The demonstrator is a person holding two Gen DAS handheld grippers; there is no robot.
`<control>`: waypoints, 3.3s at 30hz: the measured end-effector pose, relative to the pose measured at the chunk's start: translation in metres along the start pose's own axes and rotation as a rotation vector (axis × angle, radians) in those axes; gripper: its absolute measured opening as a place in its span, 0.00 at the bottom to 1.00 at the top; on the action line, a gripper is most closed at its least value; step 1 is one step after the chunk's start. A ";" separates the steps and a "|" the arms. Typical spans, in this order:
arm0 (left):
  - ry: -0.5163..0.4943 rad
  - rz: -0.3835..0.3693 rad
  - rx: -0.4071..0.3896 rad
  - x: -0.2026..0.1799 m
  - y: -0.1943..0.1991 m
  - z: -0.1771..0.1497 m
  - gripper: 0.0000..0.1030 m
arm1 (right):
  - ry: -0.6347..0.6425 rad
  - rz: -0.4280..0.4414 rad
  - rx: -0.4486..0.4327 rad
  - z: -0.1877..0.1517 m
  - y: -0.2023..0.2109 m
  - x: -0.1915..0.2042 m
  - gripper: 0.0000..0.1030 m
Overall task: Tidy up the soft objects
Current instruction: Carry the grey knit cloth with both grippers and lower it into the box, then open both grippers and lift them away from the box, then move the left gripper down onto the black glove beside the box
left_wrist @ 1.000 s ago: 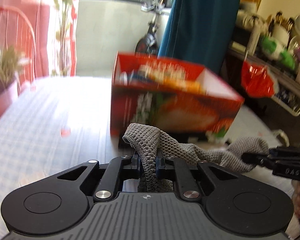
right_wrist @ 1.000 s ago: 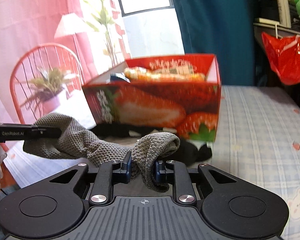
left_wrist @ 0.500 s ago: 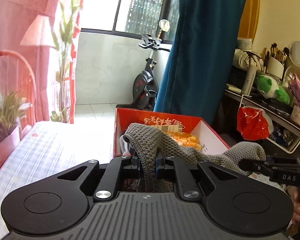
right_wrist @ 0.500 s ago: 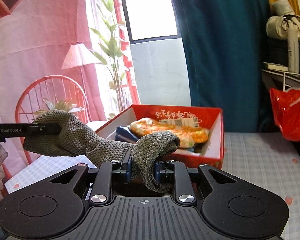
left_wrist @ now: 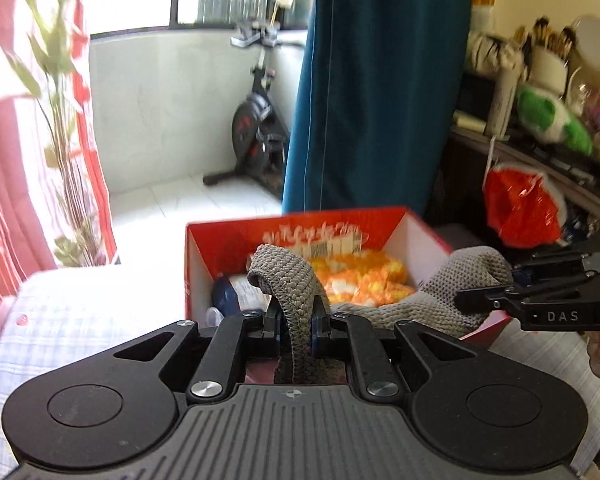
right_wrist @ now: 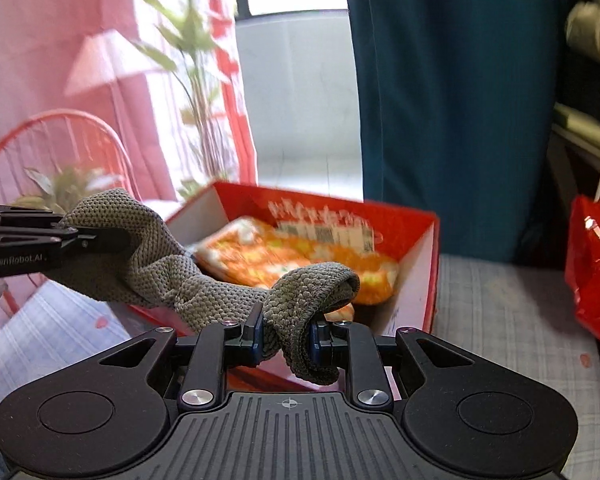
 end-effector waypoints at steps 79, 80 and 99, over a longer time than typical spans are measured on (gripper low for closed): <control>0.302 -0.048 0.308 0.040 -0.041 -0.161 0.64 | -0.141 -0.049 0.130 -0.124 -0.064 0.056 0.60; 0.305 -0.054 0.307 0.039 -0.042 -0.162 0.64 | -0.129 -0.044 0.119 -0.125 -0.065 0.057 0.59; 0.153 -0.059 0.292 0.007 -0.021 -0.164 0.20 | -0.157 -0.006 0.086 -0.148 -0.043 0.058 0.56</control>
Point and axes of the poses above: each gripper's, at about its wrist camera, not at the fingertips, and y roughly against the way its jaws point, x to its left, z to its top, the point moved 10 cm from there along -y, roughly the way its jaws point, and after that the axes turned 3 degrees about -x, right-handed, at the moved point
